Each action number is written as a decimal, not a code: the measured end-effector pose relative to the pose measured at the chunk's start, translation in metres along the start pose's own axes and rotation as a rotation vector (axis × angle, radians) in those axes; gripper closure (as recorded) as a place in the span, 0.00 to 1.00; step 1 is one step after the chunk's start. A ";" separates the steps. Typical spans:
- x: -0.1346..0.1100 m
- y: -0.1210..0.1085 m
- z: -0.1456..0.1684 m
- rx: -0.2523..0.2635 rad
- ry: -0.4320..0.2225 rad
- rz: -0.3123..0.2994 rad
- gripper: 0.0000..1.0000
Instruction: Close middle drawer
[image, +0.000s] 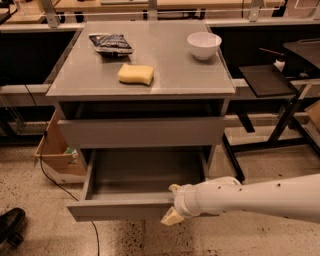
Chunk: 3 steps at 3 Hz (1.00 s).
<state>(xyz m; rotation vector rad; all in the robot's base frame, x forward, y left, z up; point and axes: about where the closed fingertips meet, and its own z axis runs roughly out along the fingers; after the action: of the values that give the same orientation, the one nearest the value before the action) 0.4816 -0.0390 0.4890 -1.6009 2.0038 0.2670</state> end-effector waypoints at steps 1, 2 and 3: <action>0.000 0.013 -0.001 -0.024 0.000 0.015 0.57; 0.004 0.021 0.004 -0.045 0.002 0.030 0.80; 0.015 0.023 0.017 -0.053 0.005 0.039 1.00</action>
Offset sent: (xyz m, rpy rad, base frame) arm -0.0272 0.0034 -0.0185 0.0192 0.0829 -0.0067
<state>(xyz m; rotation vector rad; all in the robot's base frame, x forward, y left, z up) 0.4628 -0.0375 0.4624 -1.5978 2.0492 0.3340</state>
